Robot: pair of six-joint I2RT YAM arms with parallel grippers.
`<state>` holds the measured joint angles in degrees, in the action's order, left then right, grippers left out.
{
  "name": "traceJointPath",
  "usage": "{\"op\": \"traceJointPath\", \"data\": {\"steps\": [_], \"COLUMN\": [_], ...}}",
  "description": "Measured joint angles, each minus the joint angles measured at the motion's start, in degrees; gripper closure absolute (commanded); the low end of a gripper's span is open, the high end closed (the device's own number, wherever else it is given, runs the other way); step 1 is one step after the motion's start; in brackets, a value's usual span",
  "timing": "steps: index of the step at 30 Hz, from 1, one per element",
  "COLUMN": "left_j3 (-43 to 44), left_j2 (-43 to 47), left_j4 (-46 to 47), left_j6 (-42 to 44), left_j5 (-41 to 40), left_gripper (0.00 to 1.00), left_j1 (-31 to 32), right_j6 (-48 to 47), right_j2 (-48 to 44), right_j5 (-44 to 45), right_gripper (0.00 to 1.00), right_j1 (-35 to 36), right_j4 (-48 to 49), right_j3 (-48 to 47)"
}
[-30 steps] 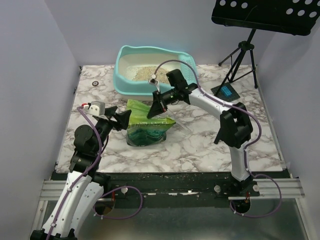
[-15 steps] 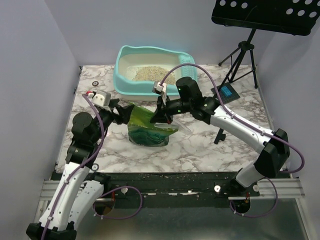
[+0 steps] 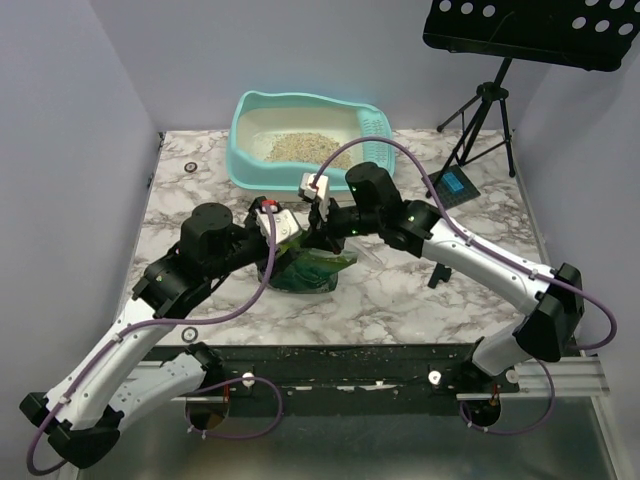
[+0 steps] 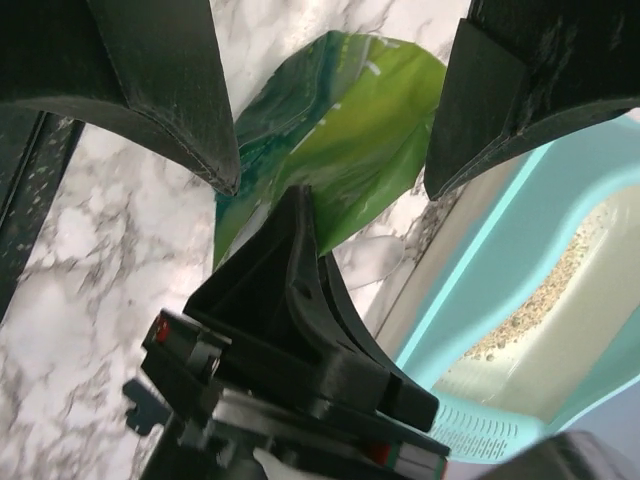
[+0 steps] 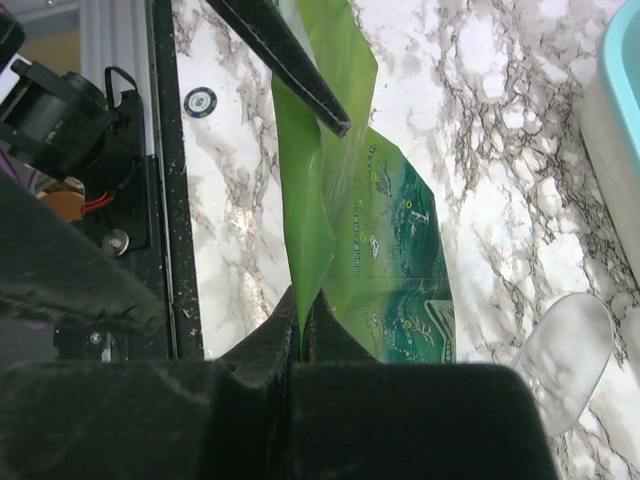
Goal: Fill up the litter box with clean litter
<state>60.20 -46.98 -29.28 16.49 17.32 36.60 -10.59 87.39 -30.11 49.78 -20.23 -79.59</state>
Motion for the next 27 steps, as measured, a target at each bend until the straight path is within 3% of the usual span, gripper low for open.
{"op": "traceJointPath", "data": {"steps": [13, 27], "left_j3": [-0.26, 0.52], "left_j2": [-2.16, -6.54], "left_j4": [-4.28, -5.77], "left_j6": [11.47, 14.40], "left_j5": [-10.71, -14.08], "left_gripper": [0.17, 0.16], "left_j1": [4.15, 6.32], "right_j6": [-2.21, -3.58], "right_j2": [-2.91, -4.92], "right_j5": [0.83, 0.63], "right_gripper": [1.00, 1.00], "right_j1": [0.59, 0.92], "right_j4": [-0.15, 0.85], "right_j3": [4.37, 7.98]}}
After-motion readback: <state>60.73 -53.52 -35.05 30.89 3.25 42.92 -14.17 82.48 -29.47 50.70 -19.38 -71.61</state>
